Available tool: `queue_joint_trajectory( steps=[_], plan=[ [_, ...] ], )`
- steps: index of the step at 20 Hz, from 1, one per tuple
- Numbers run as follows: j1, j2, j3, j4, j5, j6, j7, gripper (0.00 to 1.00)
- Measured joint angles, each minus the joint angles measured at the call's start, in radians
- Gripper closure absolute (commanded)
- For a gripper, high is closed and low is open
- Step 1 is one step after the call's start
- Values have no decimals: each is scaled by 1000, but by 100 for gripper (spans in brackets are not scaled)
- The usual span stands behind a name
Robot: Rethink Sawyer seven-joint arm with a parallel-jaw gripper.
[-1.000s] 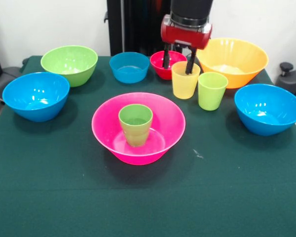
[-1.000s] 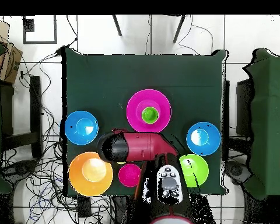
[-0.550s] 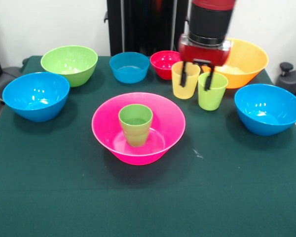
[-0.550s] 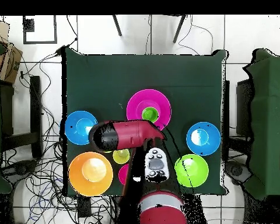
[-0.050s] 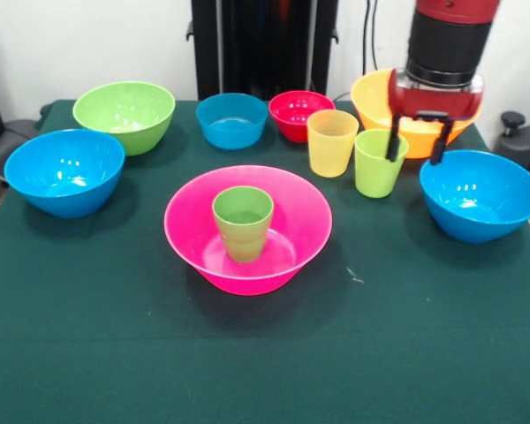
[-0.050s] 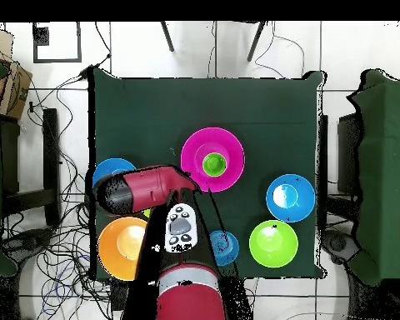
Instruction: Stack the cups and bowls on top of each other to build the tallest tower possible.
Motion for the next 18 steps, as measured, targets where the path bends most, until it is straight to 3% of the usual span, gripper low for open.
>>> queue_joint_trajectory(
  steps=[9, 18],
  plan=[
    [3, 18, 7, 1, 3, 0, 0, 0],
    [0, 88, -12, 0, -22, -48, 0, 0]
  ],
)
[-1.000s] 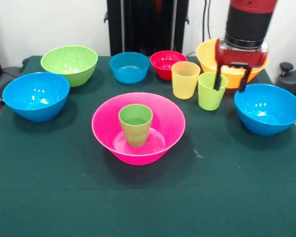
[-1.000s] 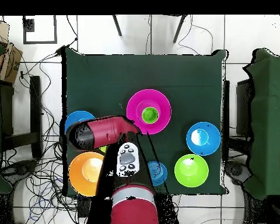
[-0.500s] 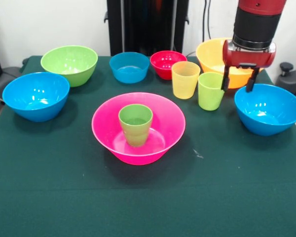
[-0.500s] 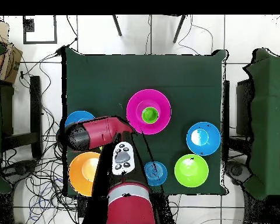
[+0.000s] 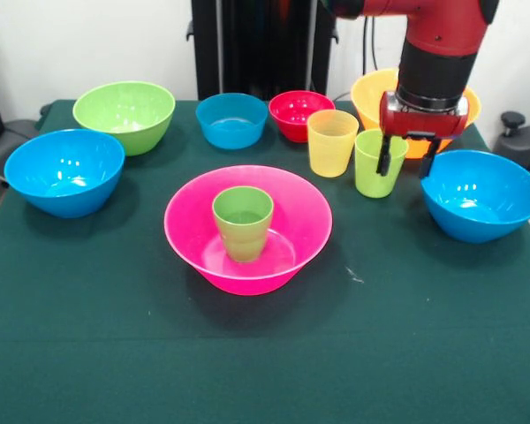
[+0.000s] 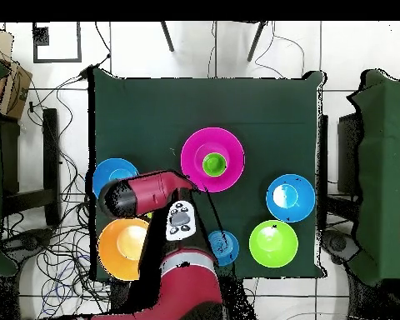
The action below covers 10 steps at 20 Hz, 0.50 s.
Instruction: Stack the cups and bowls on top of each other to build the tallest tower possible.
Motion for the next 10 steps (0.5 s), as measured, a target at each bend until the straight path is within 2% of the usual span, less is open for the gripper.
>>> queue_joint_trajectory(
  steps=[10],
  plan=[
    [47, 15, -23, 0, 0, -32, 0, 0]
  ],
)
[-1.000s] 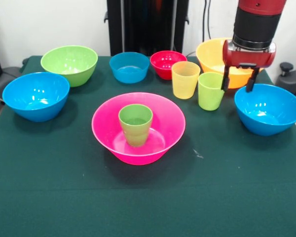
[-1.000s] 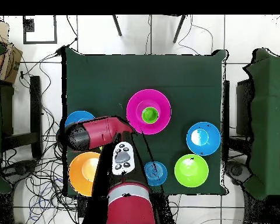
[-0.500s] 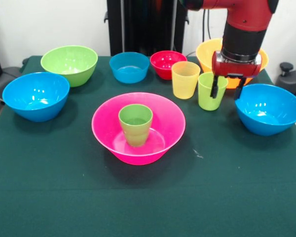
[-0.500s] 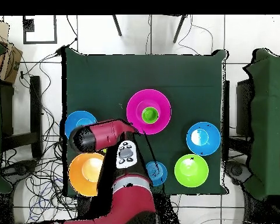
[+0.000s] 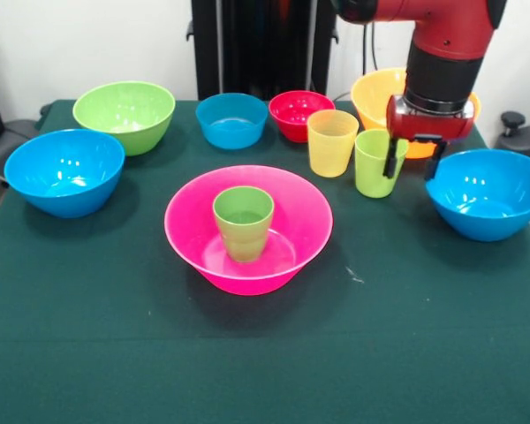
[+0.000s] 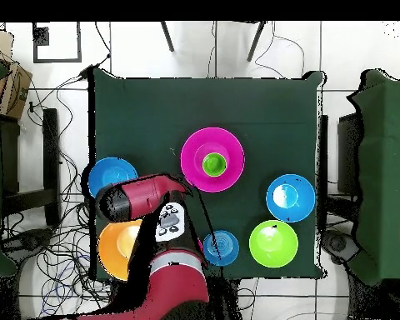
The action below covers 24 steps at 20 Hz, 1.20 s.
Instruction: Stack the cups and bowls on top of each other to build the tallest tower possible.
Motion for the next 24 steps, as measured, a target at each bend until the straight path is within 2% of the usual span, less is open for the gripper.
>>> queue_joint_trajectory(
  steps=[8, 24],
  plan=[
    [33, -7, -2, 1, 4, 0, 0, 0],
    [36, -52, -2, 4, 27, 0, 0, 0]
  ],
)
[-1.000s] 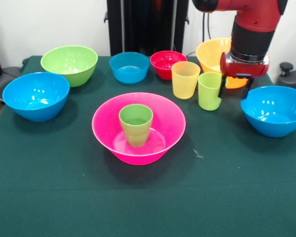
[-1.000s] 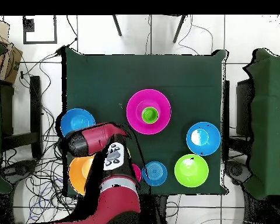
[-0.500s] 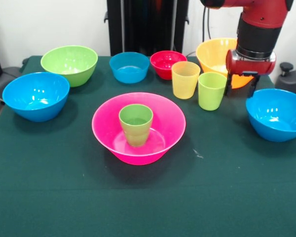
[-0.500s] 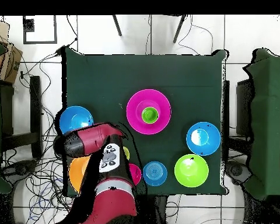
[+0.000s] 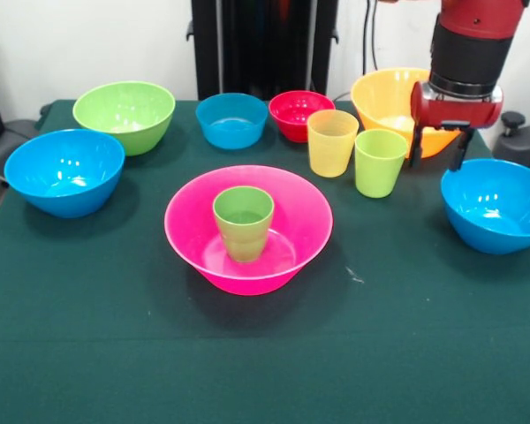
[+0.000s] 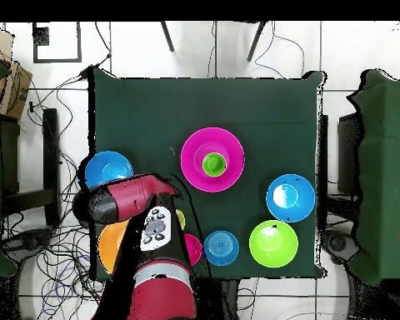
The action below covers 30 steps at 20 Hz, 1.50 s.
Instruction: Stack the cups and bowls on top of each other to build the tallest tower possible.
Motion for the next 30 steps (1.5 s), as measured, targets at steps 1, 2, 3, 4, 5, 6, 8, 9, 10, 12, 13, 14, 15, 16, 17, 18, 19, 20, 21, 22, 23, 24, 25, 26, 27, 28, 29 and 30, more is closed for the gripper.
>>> queue_joint_trajectory(
  steps=[1, 2, 3, 4, 5, 6, 8, 9, 10, 12, 13, 14, 15, 16, 17, 18, 19, 20, 21, 22, 23, 24, 25, 26, 27, 28, 29, 30],
  plan=[
    [0, -3, 0, 0, 2, 0, 0, 0],
    [0, -10, 0, 0, 13, 0, 0, 0],
    [0, -12, 0, 0, 18, 0, 0, 0],
    [0, -14, 0, 0, 21, 0, 0, 0],
    [0, -17, 0, 0, 28, 0, 0, 0],
    [1, -18, -1, 0, 31, 0, 0, 0],
    [8, -15, -4, -1, 39, 0, 0, 0],
    [12, -13, -6, -2, 41, 0, 0, 0],
    [17, -9, -10, -4, 43, 0, 0, 0],
    [27, -3, -17, -7, 46, 0, 0, 0],
    [36, 2, -23, -11, 48, 0, 0, 0],
    [45, 8, -29, -14, 51, 0, 0, 0],
    [52, 13, -33, -17, 53, 0, 0, 0],
    [64, 23, -40, -24, 56, 0, 0, 0],
    [72, 29, -43, -28, 59, 0, 0, 0],
    [83, 39, -49, -33, 62, 0, 0, 0],
    [90, 46, -53, -37, 64, 0, 0, 0],
    [99, 56, -59, -42, 65, -1, 0, 0],
    [105, 63, -63, -45, 66, -3, 0, 0],
    [111, 71, -67, -48, 66, -5, 0, 0],
    [118, 83, -73, -52, 66, -9, 0, 0],
    [122, 95, -80, -56, 66, -14, 0, 0],
    [124, 108, -86, -60, 65, -19, 0, 0],
    [124, 115, -90, -62, 66, -22, 0, 0],
    [124, 123, -94, -66, 66, -27, 0, 0],
    [124, 132, -99, -69, 66, -32, 0, 0],
    [124, 137, -103, -72, 66, -36, 0, 0],
    [124, 144, -106, -75, 66, -41, 0, 0]
  ],
)
